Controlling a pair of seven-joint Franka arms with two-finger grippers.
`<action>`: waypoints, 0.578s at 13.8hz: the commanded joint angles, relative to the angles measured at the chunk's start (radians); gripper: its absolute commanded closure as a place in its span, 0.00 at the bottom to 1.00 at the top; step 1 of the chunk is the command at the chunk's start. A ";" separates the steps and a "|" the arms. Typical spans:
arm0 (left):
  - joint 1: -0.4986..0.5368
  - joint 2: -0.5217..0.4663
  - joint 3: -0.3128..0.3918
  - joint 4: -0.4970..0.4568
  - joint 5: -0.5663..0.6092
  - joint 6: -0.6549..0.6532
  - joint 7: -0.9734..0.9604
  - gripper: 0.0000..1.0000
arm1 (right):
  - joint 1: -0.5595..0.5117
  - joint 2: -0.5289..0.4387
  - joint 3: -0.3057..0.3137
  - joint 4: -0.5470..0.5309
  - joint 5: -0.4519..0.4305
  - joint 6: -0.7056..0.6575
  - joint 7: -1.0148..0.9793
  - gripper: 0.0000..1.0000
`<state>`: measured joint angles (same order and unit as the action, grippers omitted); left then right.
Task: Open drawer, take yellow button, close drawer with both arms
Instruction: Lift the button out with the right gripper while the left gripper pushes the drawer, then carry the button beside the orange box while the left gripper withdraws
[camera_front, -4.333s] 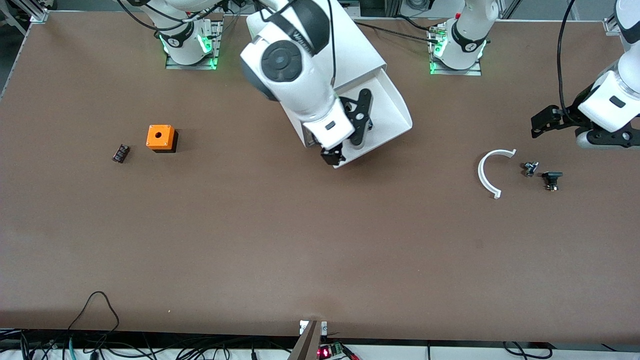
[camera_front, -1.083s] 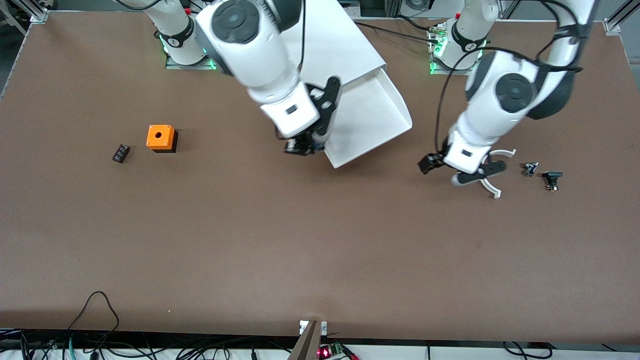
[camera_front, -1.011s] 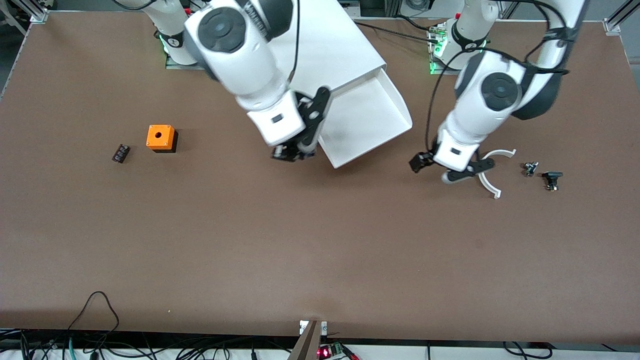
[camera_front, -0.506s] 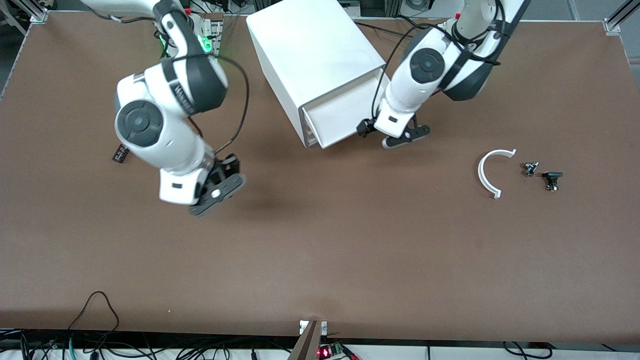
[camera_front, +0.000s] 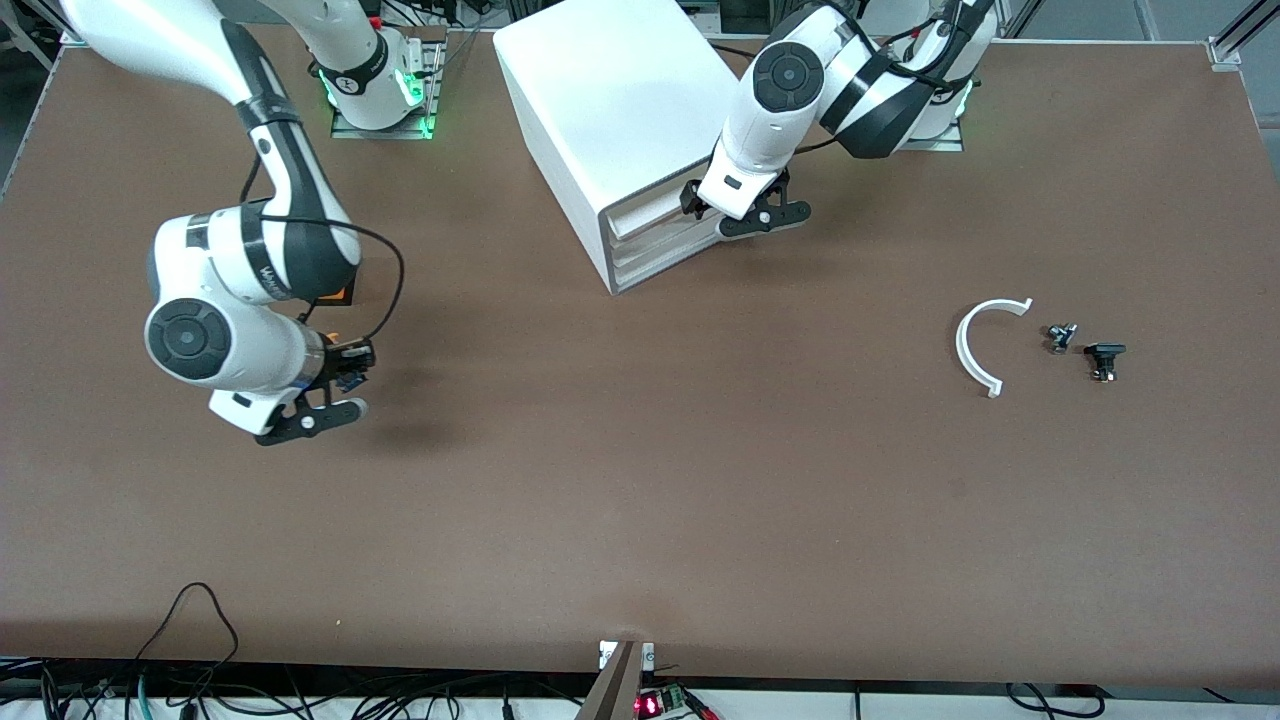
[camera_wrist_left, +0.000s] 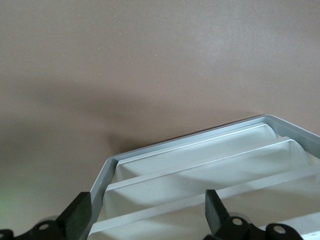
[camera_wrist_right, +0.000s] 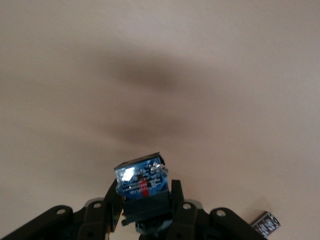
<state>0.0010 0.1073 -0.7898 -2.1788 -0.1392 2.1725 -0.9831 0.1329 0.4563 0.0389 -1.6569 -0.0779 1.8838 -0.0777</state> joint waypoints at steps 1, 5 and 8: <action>0.016 -0.037 -0.029 -0.019 -0.037 -0.033 0.009 0.00 | -0.080 -0.093 0.018 -0.180 -0.014 0.140 -0.107 0.77; 0.066 -0.035 -0.005 0.003 -0.020 -0.016 0.066 0.00 | -0.191 -0.093 0.018 -0.308 -0.005 0.343 -0.351 0.77; 0.088 -0.035 0.194 0.068 -0.020 -0.010 0.316 0.00 | -0.220 -0.110 0.018 -0.469 -0.003 0.559 -0.390 0.77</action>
<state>0.0640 0.0873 -0.7093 -2.1534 -0.1392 2.1784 -0.8482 -0.0662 0.4032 0.0381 -1.9848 -0.0794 2.3157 -0.4422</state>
